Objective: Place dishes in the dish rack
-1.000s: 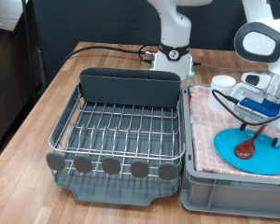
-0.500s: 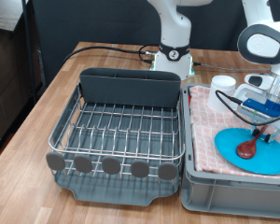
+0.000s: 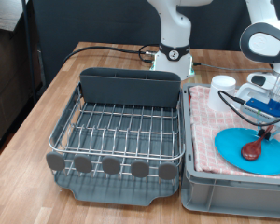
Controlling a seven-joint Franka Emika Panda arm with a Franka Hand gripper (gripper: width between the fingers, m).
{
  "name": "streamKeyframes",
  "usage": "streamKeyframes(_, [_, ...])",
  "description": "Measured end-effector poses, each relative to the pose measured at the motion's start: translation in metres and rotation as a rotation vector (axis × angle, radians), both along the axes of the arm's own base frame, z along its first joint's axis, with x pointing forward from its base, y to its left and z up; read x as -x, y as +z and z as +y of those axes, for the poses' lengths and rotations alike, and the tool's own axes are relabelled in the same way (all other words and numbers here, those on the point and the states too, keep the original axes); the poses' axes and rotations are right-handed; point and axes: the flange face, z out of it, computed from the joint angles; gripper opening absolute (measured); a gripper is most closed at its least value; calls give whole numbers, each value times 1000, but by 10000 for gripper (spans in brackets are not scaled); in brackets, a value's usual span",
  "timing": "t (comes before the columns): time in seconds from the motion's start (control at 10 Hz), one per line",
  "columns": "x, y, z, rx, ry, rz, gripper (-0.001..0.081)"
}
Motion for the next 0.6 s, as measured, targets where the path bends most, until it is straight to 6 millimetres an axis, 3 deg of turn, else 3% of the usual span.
streamKeyframes(0.3, [-6,11,-6,-3,8,12,92])
streamKeyframes(0.6, [-9,35,-10,6,12,33,92])
